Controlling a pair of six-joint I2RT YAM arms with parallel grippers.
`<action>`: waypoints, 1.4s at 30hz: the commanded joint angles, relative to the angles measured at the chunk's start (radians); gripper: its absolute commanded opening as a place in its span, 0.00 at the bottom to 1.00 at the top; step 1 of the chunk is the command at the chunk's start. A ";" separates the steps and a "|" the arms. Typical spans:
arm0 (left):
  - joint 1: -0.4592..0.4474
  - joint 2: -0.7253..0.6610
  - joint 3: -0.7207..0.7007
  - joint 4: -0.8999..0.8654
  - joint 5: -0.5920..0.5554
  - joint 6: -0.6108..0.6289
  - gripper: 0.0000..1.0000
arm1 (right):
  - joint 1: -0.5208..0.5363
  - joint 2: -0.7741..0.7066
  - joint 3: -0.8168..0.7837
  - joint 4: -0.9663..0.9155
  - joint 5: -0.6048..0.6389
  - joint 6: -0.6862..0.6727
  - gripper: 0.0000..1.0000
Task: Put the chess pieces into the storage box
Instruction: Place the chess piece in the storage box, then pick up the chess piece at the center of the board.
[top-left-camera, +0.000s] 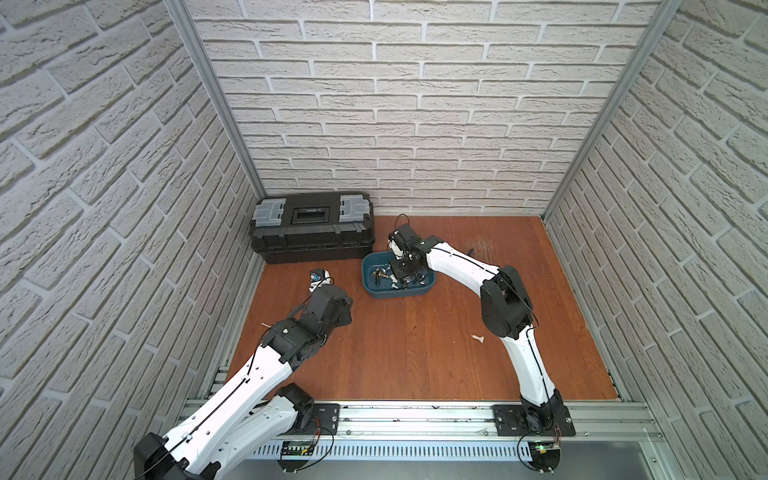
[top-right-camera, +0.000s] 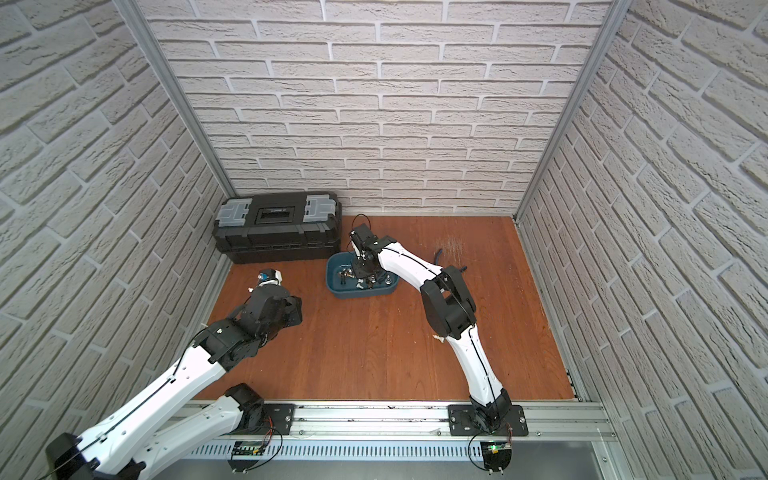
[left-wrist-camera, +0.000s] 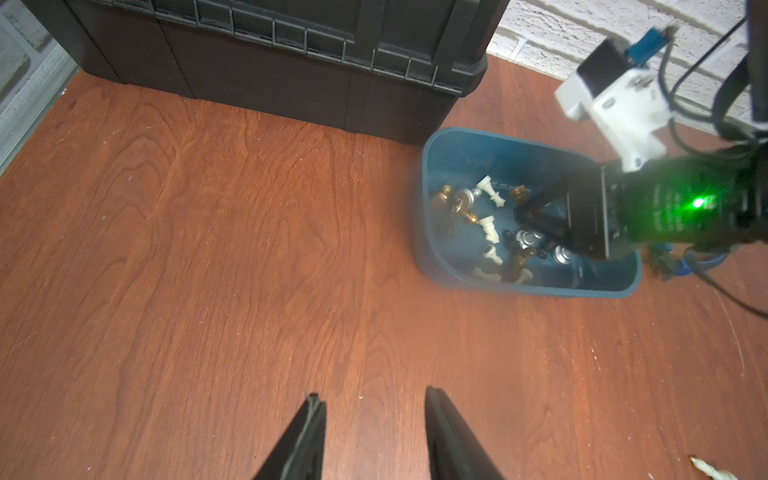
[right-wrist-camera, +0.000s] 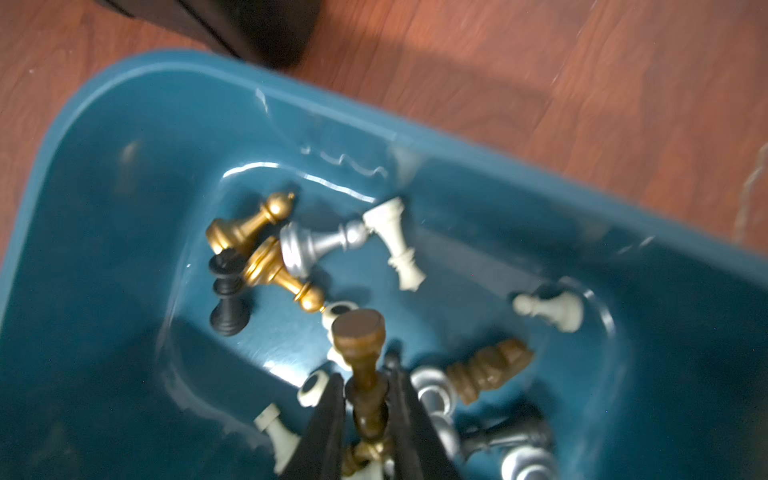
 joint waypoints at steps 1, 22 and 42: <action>0.005 0.004 -0.015 0.017 -0.002 -0.004 0.44 | 0.007 -0.119 -0.023 -0.005 0.012 -0.010 0.31; -0.253 0.569 0.354 0.178 0.031 0.157 0.44 | -0.069 -0.898 -0.911 -0.040 0.133 0.121 0.35; -0.303 0.786 0.417 0.283 0.142 0.151 0.44 | -0.194 -1.007 -1.216 -0.012 0.071 0.249 0.49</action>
